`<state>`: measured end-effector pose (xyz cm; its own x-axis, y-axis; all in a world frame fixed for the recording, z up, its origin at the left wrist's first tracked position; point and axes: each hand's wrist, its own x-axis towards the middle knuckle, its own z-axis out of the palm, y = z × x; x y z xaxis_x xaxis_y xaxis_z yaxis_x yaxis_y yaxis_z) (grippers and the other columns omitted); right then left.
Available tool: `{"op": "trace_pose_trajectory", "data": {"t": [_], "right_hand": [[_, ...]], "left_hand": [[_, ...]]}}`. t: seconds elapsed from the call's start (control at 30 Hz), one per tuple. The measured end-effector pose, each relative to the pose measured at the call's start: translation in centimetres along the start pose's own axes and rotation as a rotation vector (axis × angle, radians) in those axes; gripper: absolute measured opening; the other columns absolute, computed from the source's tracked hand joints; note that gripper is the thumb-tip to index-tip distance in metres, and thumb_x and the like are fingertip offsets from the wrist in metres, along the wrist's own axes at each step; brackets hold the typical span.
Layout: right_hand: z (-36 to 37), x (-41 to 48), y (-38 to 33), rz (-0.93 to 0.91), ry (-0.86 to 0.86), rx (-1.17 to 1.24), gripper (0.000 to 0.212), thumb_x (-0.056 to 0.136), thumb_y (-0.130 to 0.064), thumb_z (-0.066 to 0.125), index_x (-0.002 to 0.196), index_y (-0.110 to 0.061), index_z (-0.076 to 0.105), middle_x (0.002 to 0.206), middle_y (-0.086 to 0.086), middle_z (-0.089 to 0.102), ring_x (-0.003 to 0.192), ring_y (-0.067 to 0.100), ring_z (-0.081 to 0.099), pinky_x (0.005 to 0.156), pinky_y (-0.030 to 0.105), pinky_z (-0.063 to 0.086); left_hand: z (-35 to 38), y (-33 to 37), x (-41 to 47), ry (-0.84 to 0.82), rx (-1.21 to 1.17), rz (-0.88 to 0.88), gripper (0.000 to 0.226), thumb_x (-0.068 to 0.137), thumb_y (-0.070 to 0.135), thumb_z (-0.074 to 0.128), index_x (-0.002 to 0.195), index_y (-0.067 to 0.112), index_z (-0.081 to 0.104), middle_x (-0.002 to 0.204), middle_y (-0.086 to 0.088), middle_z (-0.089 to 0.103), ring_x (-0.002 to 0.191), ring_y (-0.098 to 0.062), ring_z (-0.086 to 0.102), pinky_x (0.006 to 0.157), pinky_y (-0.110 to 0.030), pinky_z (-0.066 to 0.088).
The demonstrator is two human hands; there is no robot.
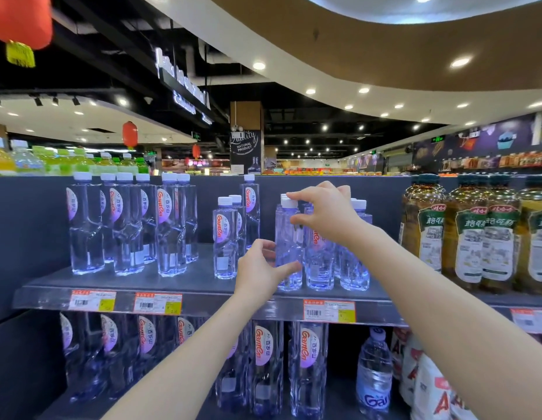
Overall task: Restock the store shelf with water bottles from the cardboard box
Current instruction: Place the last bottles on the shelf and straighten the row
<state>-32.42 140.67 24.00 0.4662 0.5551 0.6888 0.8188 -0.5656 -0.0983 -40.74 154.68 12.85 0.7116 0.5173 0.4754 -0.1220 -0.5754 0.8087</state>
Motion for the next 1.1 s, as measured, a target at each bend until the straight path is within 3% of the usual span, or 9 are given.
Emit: {"op": "trace_pose_trajectory", "data": {"t": [0.13,0.27,0.4,0.47,0.53,0.7,0.77,0.87,1.1], "right_hand": [[0.0,0.2,0.5,0.010,-0.046,0.022,0.051,0.091,-0.050,0.071,0.140,-0.042,0.059,0.135,-0.014,0.061,0.126,0.017,0.037,0.098,0.037,0.022],[-0.1,0.3,0.4,0.091,-0.120,0.107,0.052,0.092,-0.049,0.071,0.141,-0.050,0.054,0.127,0.000,0.049,0.120,0.031,0.030,0.107,0.039,0.030],[-0.5,0.2,-0.1,0.080,-0.134,0.127,0.049,0.094,-0.044,0.070,0.140,-0.047,0.055,0.116,-0.004,0.050,0.117,0.031,0.030,0.096,0.035,0.028],[-0.6,0.1,-0.3,0.077,-0.124,0.130,0.047,0.094,-0.043,0.070,0.138,-0.045,0.056,0.099,-0.012,0.044,0.111,0.026,0.028,0.098,0.036,0.030],[-0.6,0.3,-0.4,0.087,-0.105,0.121,0.046,0.091,-0.046,0.071,0.135,-0.047,0.058,0.101,-0.010,0.042,0.109,0.026,0.026,0.106,0.040,0.033],[-0.6,0.4,-0.5,0.069,-0.051,0.113,0.051,0.086,-0.052,0.076,0.134,-0.044,0.061,0.095,-0.019,0.035,0.098,0.014,0.015,0.111,0.041,0.030],[-0.6,0.4,-0.6,0.026,-0.037,0.082,0.050,0.086,-0.053,0.075,0.133,-0.041,0.062,0.098,-0.023,0.045,0.093,0.009,0.014,0.109,0.040,0.027],[-0.4,0.6,-0.7,-0.027,-0.055,0.032,0.053,0.085,-0.057,0.074,0.135,-0.042,0.062,0.124,-0.019,0.060,0.112,0.012,0.032,0.106,0.040,0.024],[-0.5,0.6,-0.9,0.039,-0.151,0.075,0.057,0.090,-0.043,0.073,0.143,-0.044,0.052,0.127,-0.004,0.048,0.122,0.025,0.027,0.109,0.039,0.026]], "left_hand": [[-0.8,-0.3,0.6,-0.064,-0.047,0.013,0.057,0.071,0.042,0.094,0.115,0.028,0.060,0.105,0.012,0.068,0.094,-0.003,0.066,0.071,-0.020,0.049],[-1.9,-1.0,1.6,-0.166,-0.076,0.002,0.048,0.074,0.038,0.092,0.113,0.029,0.066,0.107,0.012,0.074,0.100,-0.005,0.070,0.085,-0.027,0.054],[-2.8,-1.0,1.7,-0.261,-0.062,-0.004,0.046,0.082,0.033,0.087,0.122,0.030,0.064,0.111,0.015,0.075,0.097,0.005,0.070,0.094,-0.027,0.055],[-2.6,-0.6,1.3,-0.251,-0.001,0.027,0.051,0.083,0.038,0.085,0.126,0.030,0.059,0.114,0.017,0.070,0.098,0.006,0.066,0.085,-0.021,0.053],[-2.0,-0.1,0.9,-0.201,0.035,0.031,0.062,0.077,0.047,0.088,0.125,0.030,0.054,0.114,0.017,0.064,0.098,0.001,0.064,0.075,-0.019,0.048],[-0.8,0.4,1.0,-0.094,0.109,0.048,0.074,0.067,0.052,0.093,0.121,0.025,0.051,0.108,0.012,0.060,0.096,-0.006,0.060,0.074,-0.023,0.045],[-1.3,0.2,1.1,-0.115,0.084,0.055,0.069,0.069,0.047,0.094,0.119,0.027,0.051,0.106,0.015,0.060,0.094,0.001,0.060,0.071,-0.017,0.045],[-2.3,-0.3,1.4,-0.164,0.003,0.022,0.070,0.070,0.040,0.095,0.123,0.027,0.051,0.110,0.013,0.065,0.097,0.000,0.064,0.072,-0.017,0.046],[-2.8,-1.3,2.2,-0.247,-0.058,0.004,0.058,0.076,0.038,0.090,0.120,0.030,0.054,0.119,0.009,0.069,0.111,-0.009,0.066,0.085,-0.027,0.048]]}}
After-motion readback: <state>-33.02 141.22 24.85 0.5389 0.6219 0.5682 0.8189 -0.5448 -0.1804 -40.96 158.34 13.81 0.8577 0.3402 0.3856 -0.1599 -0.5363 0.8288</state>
